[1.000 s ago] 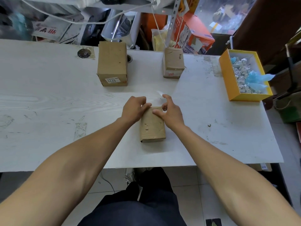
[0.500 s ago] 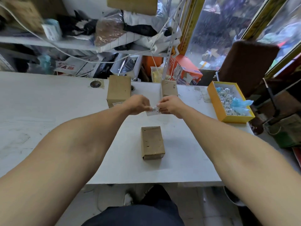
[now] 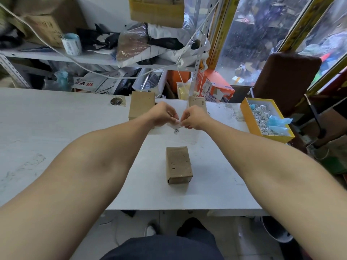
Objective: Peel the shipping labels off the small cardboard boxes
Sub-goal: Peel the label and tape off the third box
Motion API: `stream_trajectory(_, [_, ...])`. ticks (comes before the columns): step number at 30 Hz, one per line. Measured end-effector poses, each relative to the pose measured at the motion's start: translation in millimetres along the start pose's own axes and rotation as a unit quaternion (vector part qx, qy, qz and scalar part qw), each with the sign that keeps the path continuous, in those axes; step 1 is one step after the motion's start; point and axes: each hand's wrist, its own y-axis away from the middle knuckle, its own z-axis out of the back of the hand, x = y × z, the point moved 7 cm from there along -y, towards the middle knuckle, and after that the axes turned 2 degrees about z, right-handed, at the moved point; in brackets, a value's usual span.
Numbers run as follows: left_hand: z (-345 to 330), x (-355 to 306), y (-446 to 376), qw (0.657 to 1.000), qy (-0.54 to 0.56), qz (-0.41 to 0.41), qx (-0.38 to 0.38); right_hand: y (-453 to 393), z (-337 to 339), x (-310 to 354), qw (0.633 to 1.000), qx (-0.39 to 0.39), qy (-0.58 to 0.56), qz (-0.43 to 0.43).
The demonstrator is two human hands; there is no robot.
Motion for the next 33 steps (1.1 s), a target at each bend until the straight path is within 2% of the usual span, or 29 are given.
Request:
stream_trajectory(4, [-11,-14,-2,0.999,0.041,0.019,0.023,2,16,-8,0.997,-0.053,0.053,0.011])
stream_trajectory(8, [-19,-32,-3,0.999,0.026,0.016,-0.024,7,27,-19,0.999,-0.04,0.007,0.02])
stream_trajectory(12, [-30,-46,-7,0.998,0.018,0.037,-0.051,11,34,-37,0.995,-0.021,-0.097,0.006])
stream_trajectory(15, [-32,-52,-9,0.991,-0.044,0.068,-0.109,13,39,-45,0.985,-0.001,-0.174,-0.004])
stream_trajectory(19, [-40,-56,-9,0.973,-0.123,0.113,-0.158,18,50,-52,0.981,0.006,-0.191,0.002])
stream_trajectory(28, [-67,-53,-7,0.988,-0.001,0.103,-0.116,26,53,-67,0.977,0.064,-0.205,-0.005])
stream_trajectory(33, [-77,-54,-2,0.995,0.069,0.066,-0.036,26,60,-71,0.988,0.018,-0.155,-0.003])
